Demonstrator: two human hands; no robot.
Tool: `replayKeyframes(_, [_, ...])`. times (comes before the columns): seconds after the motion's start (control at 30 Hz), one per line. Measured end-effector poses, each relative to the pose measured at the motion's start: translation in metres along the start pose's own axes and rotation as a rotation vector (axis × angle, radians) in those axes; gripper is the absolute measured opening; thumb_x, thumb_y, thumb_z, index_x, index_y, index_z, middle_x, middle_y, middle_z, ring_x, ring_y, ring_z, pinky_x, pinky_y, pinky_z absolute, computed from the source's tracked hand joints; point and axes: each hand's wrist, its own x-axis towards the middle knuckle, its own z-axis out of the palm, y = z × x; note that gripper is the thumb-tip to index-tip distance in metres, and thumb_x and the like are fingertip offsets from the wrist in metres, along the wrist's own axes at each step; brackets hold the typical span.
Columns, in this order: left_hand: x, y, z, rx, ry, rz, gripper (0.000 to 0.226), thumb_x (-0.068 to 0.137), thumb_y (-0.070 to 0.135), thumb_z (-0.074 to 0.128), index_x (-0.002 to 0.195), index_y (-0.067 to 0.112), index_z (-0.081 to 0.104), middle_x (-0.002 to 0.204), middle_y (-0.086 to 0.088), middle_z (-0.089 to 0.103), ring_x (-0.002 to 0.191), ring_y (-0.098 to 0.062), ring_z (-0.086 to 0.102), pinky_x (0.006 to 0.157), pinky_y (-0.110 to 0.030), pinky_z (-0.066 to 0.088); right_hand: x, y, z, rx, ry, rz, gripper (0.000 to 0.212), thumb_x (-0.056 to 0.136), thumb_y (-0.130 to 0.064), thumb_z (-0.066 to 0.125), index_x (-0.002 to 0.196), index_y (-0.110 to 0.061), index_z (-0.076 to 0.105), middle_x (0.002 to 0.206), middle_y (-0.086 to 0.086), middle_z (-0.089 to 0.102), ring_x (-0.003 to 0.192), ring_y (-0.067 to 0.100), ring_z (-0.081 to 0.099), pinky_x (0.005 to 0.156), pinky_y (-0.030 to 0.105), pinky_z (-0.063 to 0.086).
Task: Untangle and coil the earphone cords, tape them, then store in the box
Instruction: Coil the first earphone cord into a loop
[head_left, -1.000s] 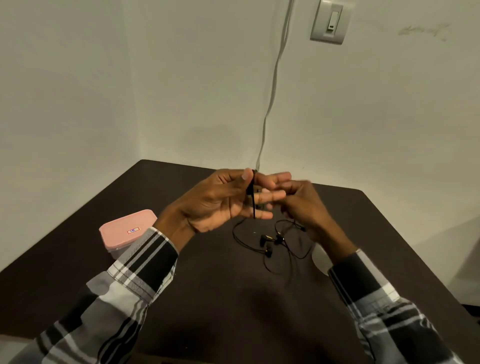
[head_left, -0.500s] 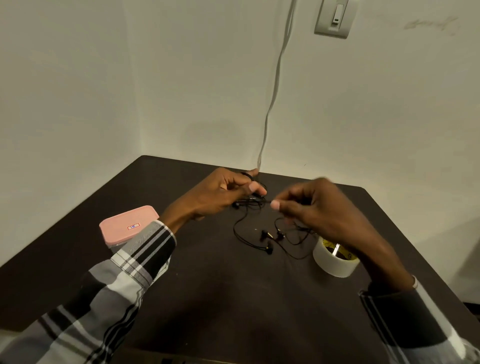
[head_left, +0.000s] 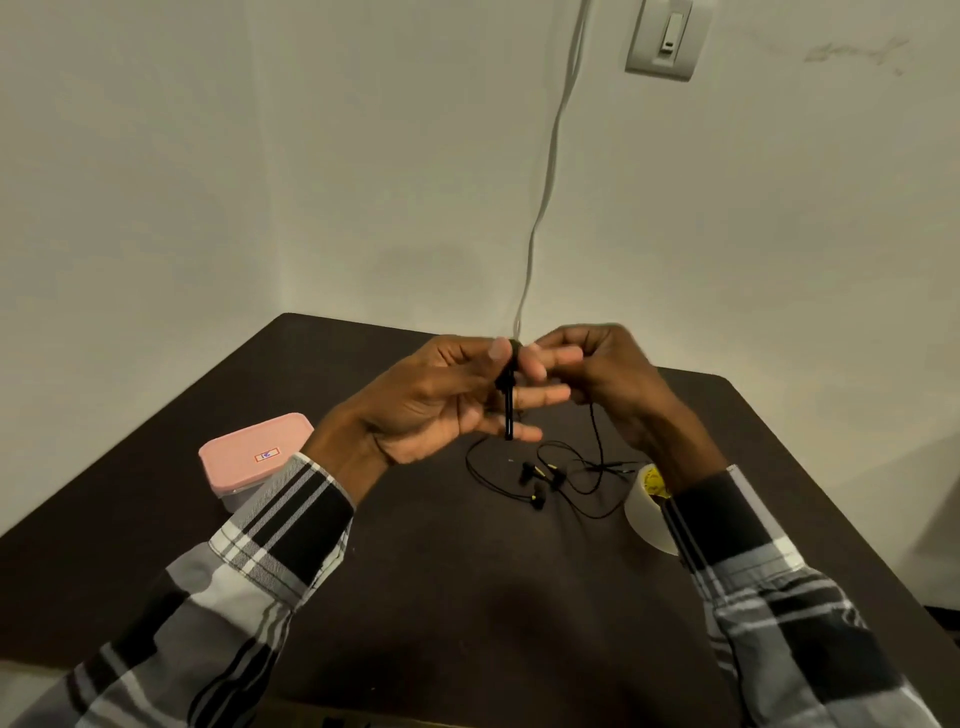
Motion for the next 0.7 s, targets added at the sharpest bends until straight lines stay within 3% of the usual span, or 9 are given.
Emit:
replayKeyframes(0.07, [0.003, 0.003, -0.004, -0.077, 0.033, 0.063, 0.028, 0.088, 0.036, 0.062, 0.097, 0.011, 0.072, 0.149, -0.018, 0.046, 0.135, -0.04, 0.045, 0.1, -0.063, 0.044, -0.004, 0.015, 0.011, 0.038, -0.008, 0.053, 0.014, 0.088, -0.006, 0.067, 0.091, -0.013, 0.078, 0.07, 0.007, 0.066, 0.049, 0.005, 0.038, 0.05, 0.024, 0.027])
replayKeyframes(0.13, [0.007, 0.006, -0.007, -0.078, 0.137, 0.102, 0.028, 0.088, 0.036, 0.059, 0.097, 0.014, 0.074, 0.147, -0.016, 0.048, 0.135, -0.039, 0.045, 0.098, -0.062, 0.046, -0.012, 0.027, 0.021, 0.034, -0.056, 0.09, 0.014, 0.087, -0.02, 0.071, 0.095, -0.011, 0.078, 0.067, 0.006, 0.066, 0.048, 0.007, 0.039, 0.049, 0.023, 0.029])
replayKeyframes(0.2, [0.01, 0.007, -0.008, 0.026, 0.276, 0.105, 0.028, 0.088, 0.035, 0.053, 0.095, 0.019, 0.075, 0.142, -0.007, 0.056, 0.134, -0.032, 0.049, 0.095, -0.054, 0.052, -0.022, 0.035, 0.031, 0.018, -0.114, 0.114, 0.018, 0.09, -0.027, 0.069, 0.096, -0.013, 0.079, 0.067, 0.009, 0.066, 0.047, 0.011, 0.042, 0.045, 0.02, 0.032])
replayKeyframes(0.3, [0.015, 0.003, -0.009, 0.375, 0.384, 0.136, 0.025, 0.092, 0.031, 0.054, 0.096, 0.018, 0.075, 0.122, 0.013, 0.068, 0.134, -0.006, 0.048, 0.093, -0.03, 0.052, -0.031, 0.033, 0.035, -0.048, -0.157, 0.096, 0.018, 0.093, -0.027, 0.067, 0.094, -0.012, 0.078, 0.065, 0.008, 0.067, 0.051, 0.026, 0.042, 0.044, 0.021, 0.034])
replayKeyframes(0.37, [0.019, -0.001, -0.015, 0.645, 0.373, 0.177, 0.021, 0.097, 0.025, 0.054, 0.099, 0.017, 0.074, 0.11, 0.014, 0.071, 0.137, 0.002, 0.039, 0.103, -0.022, 0.044, -0.034, 0.022, 0.03, -0.13, -0.17, 0.056, 0.021, 0.093, -0.025, 0.067, 0.087, -0.007, 0.075, 0.063, 0.006, 0.067, 0.05, 0.023, 0.044, 0.043, 0.018, 0.035])
replayKeyframes(0.47, [0.019, -0.004, -0.032, 0.91, 0.349, 0.124, 0.028, 0.095, 0.039, 0.056, 0.103, 0.019, 0.074, 0.098, 0.013, 0.075, 0.145, -0.002, 0.027, 0.117, -0.038, 0.032, -0.038, 0.0, 0.013, -0.233, -0.146, 0.012, 0.021, 0.093, -0.025, 0.067, 0.084, -0.007, 0.074, 0.063, 0.004, 0.067, 0.043, 0.004, 0.044, 0.043, 0.012, 0.034])
replayKeyframes(0.57, [0.015, -0.005, -0.041, 0.923, 0.324, 0.028, 0.03, 0.093, 0.045, 0.055, 0.103, 0.025, 0.074, 0.112, -0.001, 0.073, 0.144, 0.001, 0.025, 0.118, -0.045, 0.03, -0.038, -0.022, -0.006, -0.299, -0.061, -0.065, 0.015, 0.091, -0.029, 0.069, 0.085, -0.018, 0.076, 0.062, 0.0, 0.069, 0.049, 0.009, 0.051, 0.051, 0.017, 0.04])
replayKeyframes(0.63, [0.013, -0.005, -0.039, 0.917, 0.279, -0.025, 0.025, 0.095, 0.039, 0.055, 0.101, 0.025, 0.075, 0.114, -0.004, 0.073, 0.143, 0.004, 0.026, 0.119, -0.041, 0.029, -0.034, -0.033, -0.017, -0.314, -0.008, -0.119, 0.014, 0.09, -0.031, 0.07, 0.085, -0.02, 0.077, 0.062, -0.001, 0.07, 0.053, 0.02, 0.05, 0.052, 0.025, 0.041])
replayKeyframes(0.7, [0.01, -0.005, -0.032, 0.859, 0.225, -0.066, 0.024, 0.098, 0.029, 0.054, 0.1, 0.019, 0.076, 0.112, -0.003, 0.074, 0.14, 0.0, 0.033, 0.114, -0.031, 0.037, -0.027, -0.044, -0.025, -0.321, 0.029, -0.181, 0.014, 0.089, -0.029, 0.071, 0.087, -0.017, 0.077, 0.062, 0.0, 0.07, 0.053, 0.014, 0.052, 0.049, 0.021, 0.042])
